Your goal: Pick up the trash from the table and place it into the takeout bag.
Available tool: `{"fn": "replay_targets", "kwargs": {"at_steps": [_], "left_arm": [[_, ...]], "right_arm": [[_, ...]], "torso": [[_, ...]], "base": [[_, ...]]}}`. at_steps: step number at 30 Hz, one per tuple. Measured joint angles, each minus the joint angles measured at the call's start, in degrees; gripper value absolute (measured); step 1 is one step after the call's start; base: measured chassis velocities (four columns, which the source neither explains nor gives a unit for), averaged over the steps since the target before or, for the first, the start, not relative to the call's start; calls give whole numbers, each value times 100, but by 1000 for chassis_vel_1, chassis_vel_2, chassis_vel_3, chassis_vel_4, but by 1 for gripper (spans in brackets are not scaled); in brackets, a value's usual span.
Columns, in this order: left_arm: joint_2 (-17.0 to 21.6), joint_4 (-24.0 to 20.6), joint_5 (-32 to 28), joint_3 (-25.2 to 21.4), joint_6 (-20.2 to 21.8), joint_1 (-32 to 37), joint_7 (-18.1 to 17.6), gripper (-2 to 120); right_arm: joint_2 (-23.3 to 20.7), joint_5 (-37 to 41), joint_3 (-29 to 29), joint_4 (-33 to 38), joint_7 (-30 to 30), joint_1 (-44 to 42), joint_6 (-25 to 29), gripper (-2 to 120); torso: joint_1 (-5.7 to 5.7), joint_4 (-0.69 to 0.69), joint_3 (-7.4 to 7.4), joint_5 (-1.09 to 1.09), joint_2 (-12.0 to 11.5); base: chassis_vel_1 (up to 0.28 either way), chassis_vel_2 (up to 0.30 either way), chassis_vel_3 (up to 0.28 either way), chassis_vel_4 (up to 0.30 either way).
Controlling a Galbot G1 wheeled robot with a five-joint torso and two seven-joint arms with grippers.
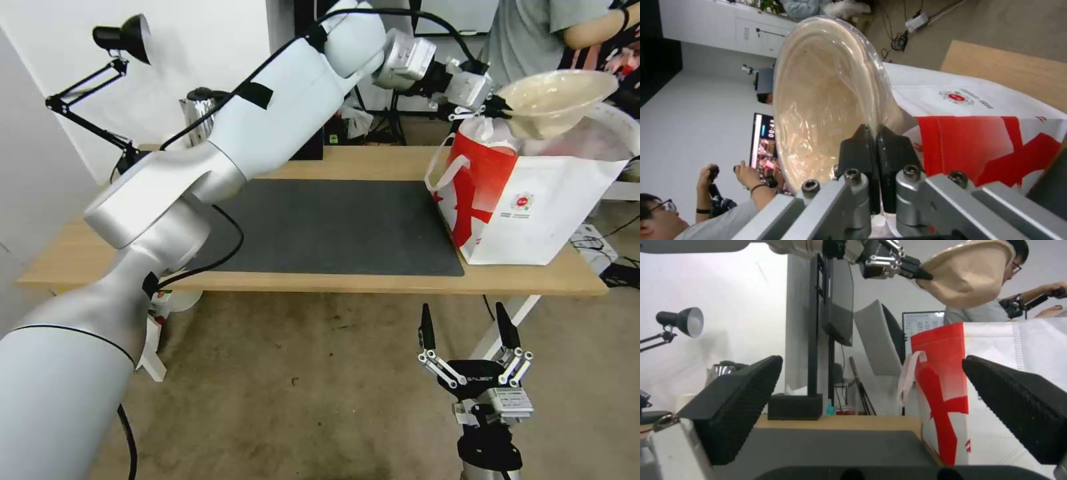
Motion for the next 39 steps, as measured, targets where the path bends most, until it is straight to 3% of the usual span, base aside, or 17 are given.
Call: {"fn": "replay_targets", "kwargs": {"at_steps": [20, 23, 29, 32, 36, 39], "left_arm": [[-240, 432, 542, -254, -268, 254, -6, 1], [-241, 446, 554, -272, -283, 244, -16, 17], [-240, 444, 574, -289, -290, 248, -21, 33], [-236, 443, 589, -291, -301, 248, -21, 50], [-237, 444, 594, -286, -303, 242, -22, 59], [-235, 442, 594, -282, -303, 228, -23, 75]], "right_arm": [[0, 0, 0, 0, 0, 0, 0, 100], [0, 0, 0, 0, 0, 0, 0, 100], [0, 0, 0, 0, 0, 0, 0, 100], [0, 0, 0, 0, 0, 0, 0, 100], [0, 0, 0, 0, 0, 0, 0, 100], [0, 0, 0, 0, 0, 0, 0, 100]], "torso": [[0, 0, 0, 0, -1], [1, 0, 0, 0, -1], [0, 0, 0, 0, -1], [0, 0, 0, 0, -1], [0, 0, 0, 0, -1], [0, 0, 0, 0, -1]], "base": [[0, 0, 0, 0], [0, 0, 0, 0], [0, 0, 0, 0], [0, 0, 0, 0], [0, 0, 0, 0], [0, 0, 0, 0]]}}
